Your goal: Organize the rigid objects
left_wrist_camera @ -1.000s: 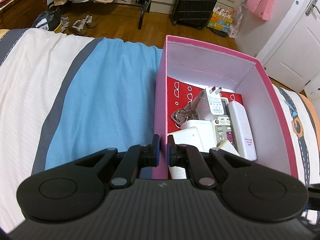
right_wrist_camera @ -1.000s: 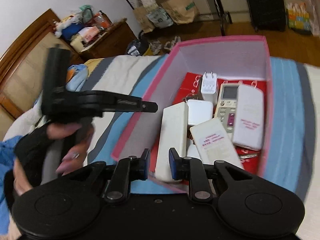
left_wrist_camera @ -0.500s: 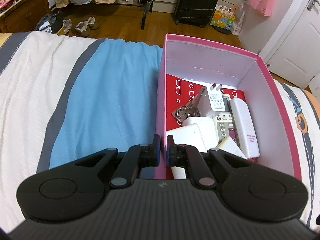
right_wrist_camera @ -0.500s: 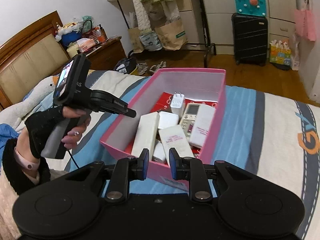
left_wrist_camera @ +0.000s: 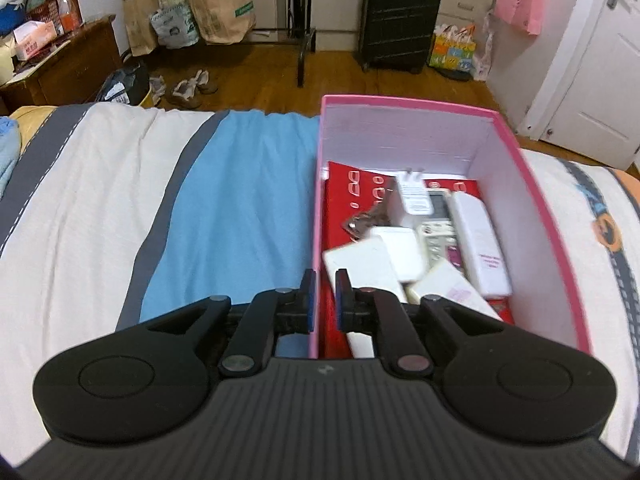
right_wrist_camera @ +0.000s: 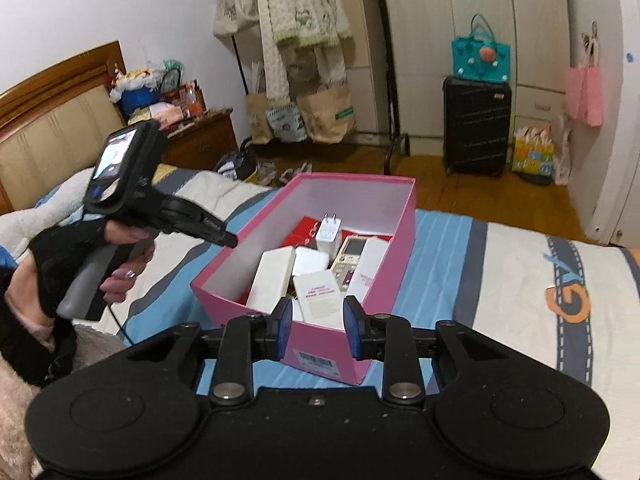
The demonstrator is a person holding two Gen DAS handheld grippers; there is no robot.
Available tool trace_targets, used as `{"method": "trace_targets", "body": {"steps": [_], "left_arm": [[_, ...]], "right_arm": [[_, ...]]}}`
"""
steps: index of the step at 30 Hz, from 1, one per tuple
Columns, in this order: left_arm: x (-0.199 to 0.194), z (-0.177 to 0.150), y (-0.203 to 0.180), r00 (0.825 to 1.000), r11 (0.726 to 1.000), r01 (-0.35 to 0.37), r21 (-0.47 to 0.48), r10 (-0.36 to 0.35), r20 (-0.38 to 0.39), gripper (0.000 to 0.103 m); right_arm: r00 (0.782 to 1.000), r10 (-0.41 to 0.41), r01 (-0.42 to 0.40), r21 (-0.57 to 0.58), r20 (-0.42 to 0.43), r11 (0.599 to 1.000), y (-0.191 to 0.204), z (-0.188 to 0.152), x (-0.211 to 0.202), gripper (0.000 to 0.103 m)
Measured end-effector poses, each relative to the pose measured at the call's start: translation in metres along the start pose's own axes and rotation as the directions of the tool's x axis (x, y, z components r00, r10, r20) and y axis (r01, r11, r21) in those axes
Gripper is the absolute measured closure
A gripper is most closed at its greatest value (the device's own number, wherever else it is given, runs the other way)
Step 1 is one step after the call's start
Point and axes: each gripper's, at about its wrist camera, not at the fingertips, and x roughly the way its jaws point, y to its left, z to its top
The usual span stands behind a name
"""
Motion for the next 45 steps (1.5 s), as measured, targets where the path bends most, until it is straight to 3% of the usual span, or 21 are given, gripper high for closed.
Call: {"method": "trace_targets", "body": {"steps": [3,6,16,18,23,27,34,36,37,38,41,45], "left_arm": [[-0.018,-0.01,-0.008,0.999,0.999,0.034,-0.018,-0.035,-0.014,0.072],[-0.041,-0.019,-0.023,1.0,1.0,-0.003,0.01,0.003,0.022,0.06],[-0.117,-0.046,-0.065,0.992,0.998,0.004,0.055,-0.011,0.122,0.032],[-0.127,-0.052,-0.072,0.99,0.998,0.009,0.057,-0.017,0.139,0.022],[-0.145,-0.064,-0.084,0.989,0.999,-0.009,0.038,0.003,0.151,0.014],[-0.156,-0.075,-0.089,0.989,1.0,-0.013,0.02,0.01,0.145,0.008],[-0.183,-0.099,-0.105,0.981,0.997,-0.068,0.048,0.058,0.188,0.005],[-0.191,-0.106,-0.109,0.976,0.996,-0.08,0.043,0.069,0.208,0.003],[-0.194,-0.11,-0.111,0.974,0.996,-0.083,0.043,0.072,0.217,0.002],[-0.197,-0.113,-0.113,0.971,0.995,-0.089,0.042,0.077,0.226,0.002],[-0.201,-0.12,-0.116,0.967,0.993,-0.111,0.035,0.1,0.234,0.001],[-0.204,-0.125,-0.118,0.967,0.992,-0.124,0.032,0.113,0.228,0.001]], "right_arm": [[0.999,-0.018,0.018,-0.002,0.026,1.0,-0.002,-0.003,-0.011,0.066],[0.998,-0.036,0.037,-0.008,0.055,0.999,-0.002,-0.005,-0.022,0.064],[0.987,-0.09,0.09,0.002,0.13,0.996,-0.007,-0.016,-0.058,0.056],[0.986,-0.102,0.102,0.007,0.135,0.995,-0.008,-0.018,-0.063,0.056],[0.979,-0.139,0.13,0.068,0.152,0.989,-0.02,-0.025,-0.077,0.056],[0.969,-0.182,0.176,0.053,0.169,0.983,-0.019,-0.031,-0.086,0.055],[0.961,-0.2,0.194,0.051,0.193,0.98,-0.014,-0.039,-0.099,0.029],[0.958,-0.216,0.21,0.049,0.186,0.976,-0.011,-0.04,-0.099,0.016],[0.957,-0.221,0.216,0.05,0.187,0.975,-0.01,-0.041,-0.1,0.004],[0.955,-0.228,0.222,0.051,0.191,0.974,-0.008,-0.042,-0.1,0.0],[0.943,-0.258,0.253,0.051,0.212,0.966,-0.003,-0.044,-0.105,0.0],[0.935,-0.311,0.301,0.087,0.171,0.95,-0.003,-0.043,-0.108,0.0]]}}
